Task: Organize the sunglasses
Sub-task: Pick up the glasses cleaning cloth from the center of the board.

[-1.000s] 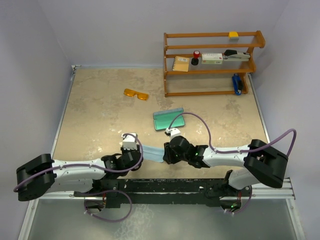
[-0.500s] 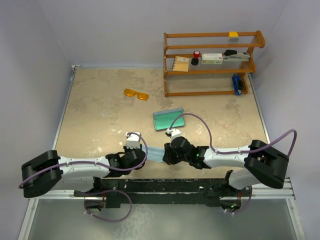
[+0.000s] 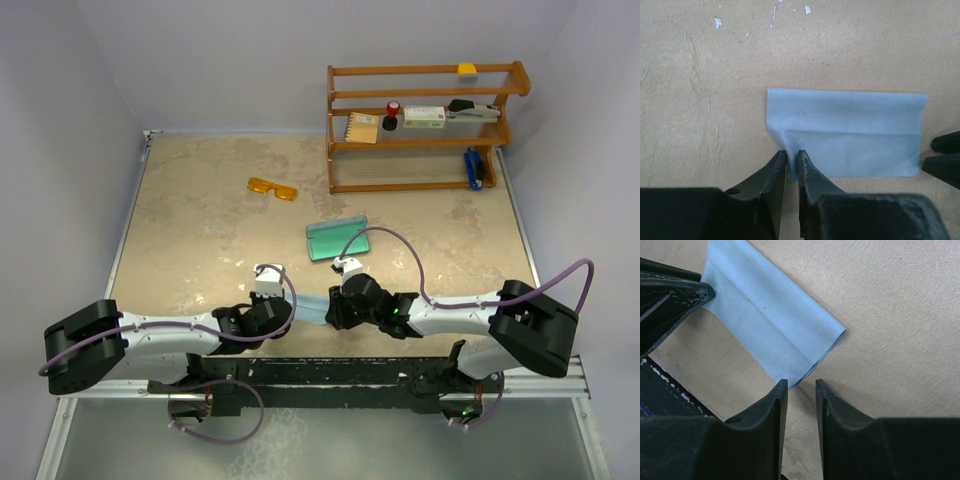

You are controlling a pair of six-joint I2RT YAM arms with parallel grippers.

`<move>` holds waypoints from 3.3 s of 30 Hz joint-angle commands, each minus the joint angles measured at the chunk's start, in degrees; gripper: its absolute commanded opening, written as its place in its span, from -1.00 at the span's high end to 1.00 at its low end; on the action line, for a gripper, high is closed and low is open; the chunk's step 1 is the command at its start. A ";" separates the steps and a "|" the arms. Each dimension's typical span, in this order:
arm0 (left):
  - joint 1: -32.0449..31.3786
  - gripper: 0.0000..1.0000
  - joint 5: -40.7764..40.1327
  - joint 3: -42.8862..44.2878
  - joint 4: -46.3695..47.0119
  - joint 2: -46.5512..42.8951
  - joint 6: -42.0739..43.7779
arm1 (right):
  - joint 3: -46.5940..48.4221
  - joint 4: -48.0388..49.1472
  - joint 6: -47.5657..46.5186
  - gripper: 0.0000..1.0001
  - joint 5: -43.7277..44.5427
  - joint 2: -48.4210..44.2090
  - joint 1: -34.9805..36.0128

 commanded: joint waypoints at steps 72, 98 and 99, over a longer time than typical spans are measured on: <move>-1.45 1.00 3.63 -0.88 10.65 4.64 -3.84 | 7.29 -13.71 8.41 1.00 11.64 2.47 3.96; -1.30 1.00 -1.84 14.47 9.83 11.94 2.62 | 13.86 -21.59 -3.45 1.00 11.85 -6.52 -5.68; -1.24 1.00 -2.08 15.16 9.74 12.16 2.88 | 14.25 -21.95 -3.97 1.00 11.81 -6.69 -6.27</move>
